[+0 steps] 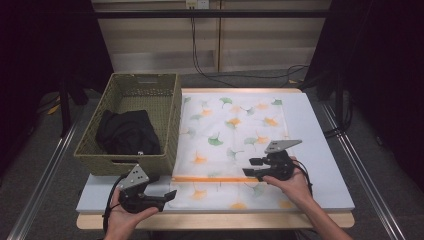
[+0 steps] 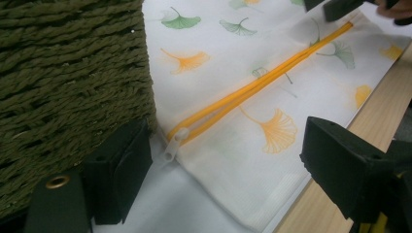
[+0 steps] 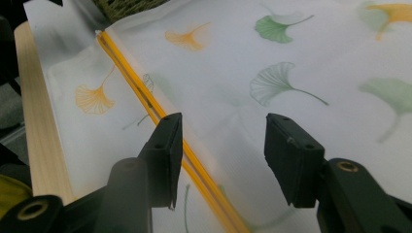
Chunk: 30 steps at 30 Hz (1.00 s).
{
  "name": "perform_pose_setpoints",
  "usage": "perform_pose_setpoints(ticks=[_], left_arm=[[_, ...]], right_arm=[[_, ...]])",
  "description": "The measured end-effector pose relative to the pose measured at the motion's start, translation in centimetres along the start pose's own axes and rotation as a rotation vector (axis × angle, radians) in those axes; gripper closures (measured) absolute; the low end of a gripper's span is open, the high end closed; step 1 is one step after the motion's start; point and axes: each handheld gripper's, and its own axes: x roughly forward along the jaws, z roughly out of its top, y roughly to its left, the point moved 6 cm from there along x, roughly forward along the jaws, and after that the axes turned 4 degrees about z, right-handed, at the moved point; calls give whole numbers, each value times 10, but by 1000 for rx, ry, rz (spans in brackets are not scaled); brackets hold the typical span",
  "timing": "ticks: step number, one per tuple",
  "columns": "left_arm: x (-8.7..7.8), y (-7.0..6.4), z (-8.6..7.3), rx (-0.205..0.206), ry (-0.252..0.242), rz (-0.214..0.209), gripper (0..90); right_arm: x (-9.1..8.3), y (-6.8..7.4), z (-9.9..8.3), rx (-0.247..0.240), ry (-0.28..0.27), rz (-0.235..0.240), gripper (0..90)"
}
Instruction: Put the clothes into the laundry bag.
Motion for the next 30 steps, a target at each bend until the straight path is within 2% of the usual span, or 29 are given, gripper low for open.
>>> perform_pose_setpoints(ticks=[2, 5, 6, 9, 11, 13, 16, 18, 22, 24, 25, 28, 30], left_arm=[[-1, 2, 0, -7, -5, 4, 183], [-1, 4, -2, -5, 23, 37, 183], [0, 3, -2, -13, 15, 20, 183], [2, 2, 0, -9, 11, 8, 183], [3, 1, 1, 1, 11, 8, 183], [5, -1, 1, 5, 16, 6, 183], [6, -2, 1, 32, 30, 9, 183], [6, -2, 1, 38, 35, 5, 183], [6, -2, 1, 30, 37, 17, 182], [7, -3, 0, 26, 31, 6, 183], [7, -3, 0, 25, 32, 5, 182], [6, -2, 1, 35, 37, 8, 182], [6, -3, 1, 38, 35, 8, 182]], right_arm=[[14, 4, 2, 0, 26, 53, 534], [32, 6, 2, -37, 69, 64, 569], [37, 6, 2, -43, 77, 63, 573], [48, 4, 1, -65, 96, 54, 562], [50, 5, -1, -80, 104, 59, 546], [52, 5, -5, -95, 106, 48, 536], [51, 5, -7, -102, 98, 24, 534], [51, 7, -8, -131, 102, 16, 518], [51, 8, -11, -170, 99, 15, 496], [51, 9, -12, -197, 95, 9, 492], [51, 9, -12, -192, 93, 0, 492], [52, 8, -12, -206, 76, 6, 506], [51, 5, -11, -187, 67, 1, 583]])
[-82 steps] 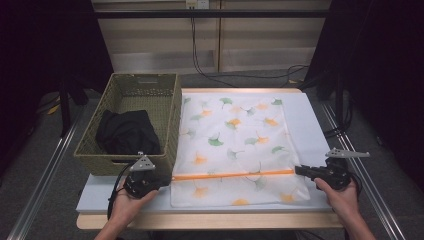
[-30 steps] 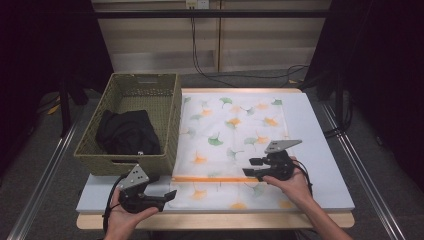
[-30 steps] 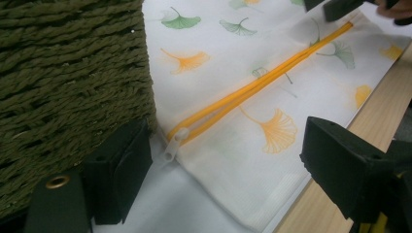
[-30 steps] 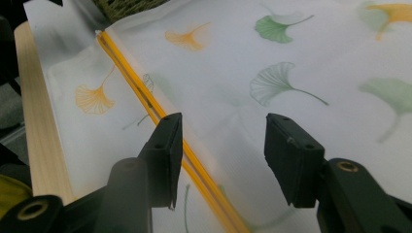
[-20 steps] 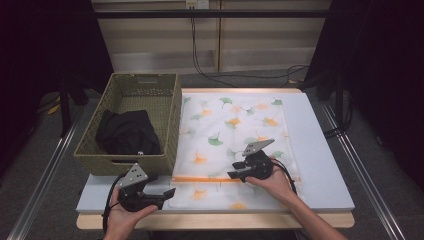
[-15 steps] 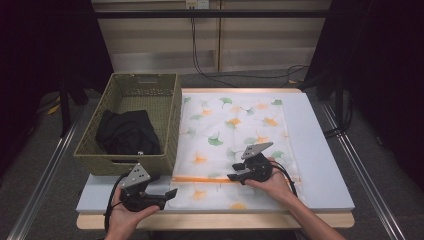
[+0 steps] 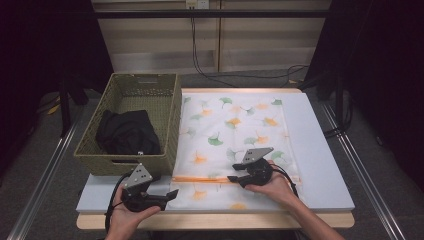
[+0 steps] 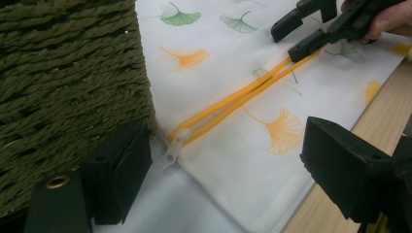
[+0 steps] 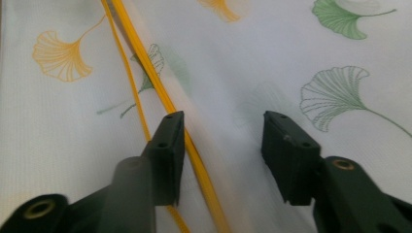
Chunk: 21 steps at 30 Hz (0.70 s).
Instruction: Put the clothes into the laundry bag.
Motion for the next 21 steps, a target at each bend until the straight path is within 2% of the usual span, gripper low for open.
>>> perform_pose_setpoints(ticks=[3, 8, 14, 19, 21], left_arm=[[0, 1, 0, -2, -2, 6, 182], [-1, 2, 0, 3, 0, 15, 179], [0, 0, 0, 4, 5, 3, 179], [0, 0, 0, -2, 5, 6, 179], [0, 0, 0, -1, 7, 6, 179]], right_arm=[[0, -3, 0, 9, -3, -2, 628], [1, -5, 2, -3, -2, -9, 686], [2, -10, 4, 29, 5, -15, 764], [4, -11, 6, 59, 12, -21, 769], [4, -12, 8, 66, 20, -38, 703]])
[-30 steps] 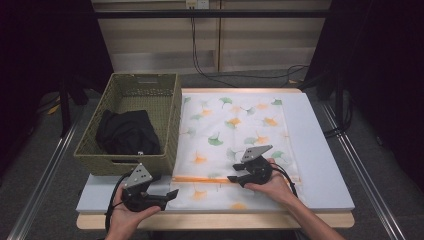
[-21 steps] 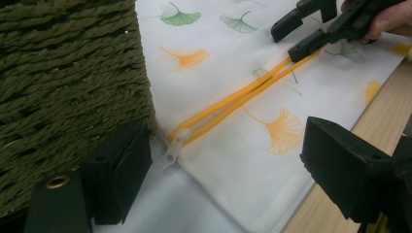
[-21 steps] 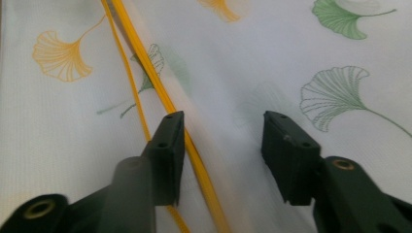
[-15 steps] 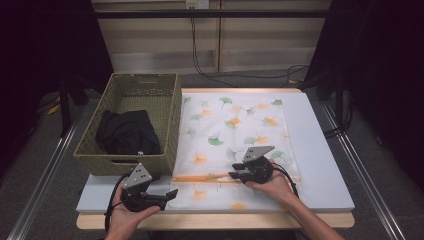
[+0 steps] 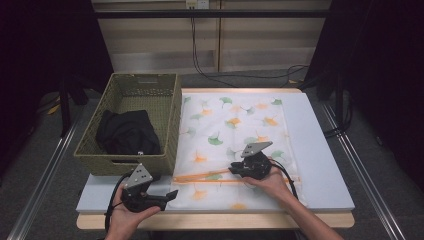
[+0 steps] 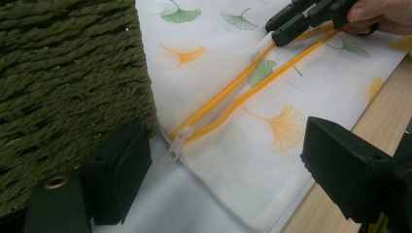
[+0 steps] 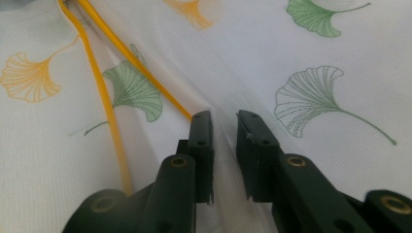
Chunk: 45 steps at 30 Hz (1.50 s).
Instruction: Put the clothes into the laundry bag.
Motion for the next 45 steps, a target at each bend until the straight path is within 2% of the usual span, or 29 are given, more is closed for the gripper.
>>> perform_pose_setpoints(ticks=[4, 7, 10, 11, 13, 20, 23, 25, 27, 29, 34, 43, 45], left_arm=[[-1, 0, 0, 5, -1, 1, 179], [-1, 1, 0, 6, -1, 3, 179], [-2, 2, -1, 4, 10, 12, 179], [-1, 1, -1, -4, -1, 3, 179], [-1, 1, 0, -4, -2, 1, 179], [-1, 1, 0, 0, 0, 3, 179], [-2, 2, 0, 0, 7, 14, 179], [-3, 3, 0, 9, -1, 7, 179], [-4, 3, 0, 1, -6, 12, 179], [-5, 3, 0, -10, -16, 7, 179], [-7, 4, 2, -1, -29, 11, 179], [-7, 3, 3, -8, -35, 8, 175], [-8, 3, 3, 3, -34, 10, 175]], right_arm=[[2, -1, 3, -12, 18, -10, 667], [4, -4, 6, -15, 30, -7, 672], [4, -8, 6, 8, 26, -28, 773], [5, -9, 7, 15, 15, -9, 802], [5, -12, 6, 29, 13, -6, 851], [5, -15, 9, 48, 31, 30, 894], [5, -17, 8, 105, 13, 45, 898], [3, -18, 8, 130, 3, 71, 898], [0, -18, 10, 144, -12, 83, 899], [-2, -18, 11, 148, -20, 85, 899], [-8, -16, 14, 167, -40, 101, 899], [-26, -16, 27, 165, -112, 113, 899], [-29, -17, 29, 165, -124, 116, 898]])
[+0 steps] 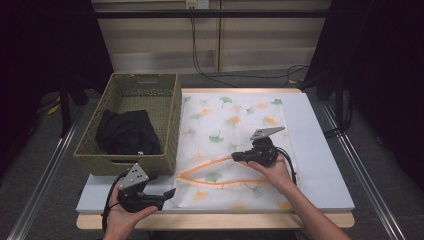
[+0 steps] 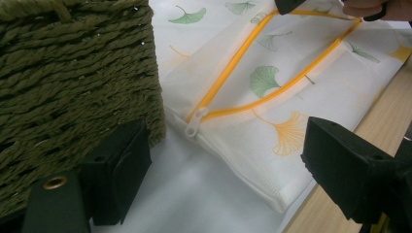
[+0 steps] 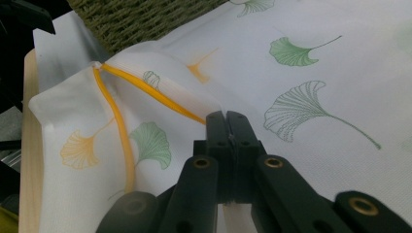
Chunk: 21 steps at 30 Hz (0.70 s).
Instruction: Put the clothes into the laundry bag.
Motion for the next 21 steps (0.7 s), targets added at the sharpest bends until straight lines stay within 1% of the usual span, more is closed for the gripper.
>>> perform_pose_setpoints(ticks=[1, 3, 4, 9, 12, 14, 15, 18, 20, 21], left_arm=[[0, -1, 0, -6, 3, 2, 175], [-1, -3, 0, -1, -1, -7, 173], [-2, -4, 0, 13, 4, -1, 173], [-2, -6, 1, 19, -2, -10, 172], [-2, -7, 1, 20, -2, -14, 172], [-2, -6, 1, 18, 0, -9, 172], [-2, -6, 1, 17, -2, -12, 172], [-3, -7, 1, 27, 1, -11, 170], [-3, -7, 1, 25, 0, -12, 170], [-3, -7, 0, 26, 1, -9, 170]], right_arm=[[-1, 0, 1, -2, -5, 4, 898], [-4, 0, 3, 1, -19, 10, 898], [-5, 1, 4, 9, -26, 10, 898], [-9, 2, 7, 7, -40, 10, 899], [-10, 3, 9, -2, -67, 3, 898], [-10, 2, 11, 0, -70, 1, 898], [-10, 2, 12, 0, -75, -1, 898], [-14, 3, 16, 1, -87, 5, 899], [-16, 3, 19, 5, -95, 10, 899], [-16, 3, 20, -3, -97, 10, 898]])
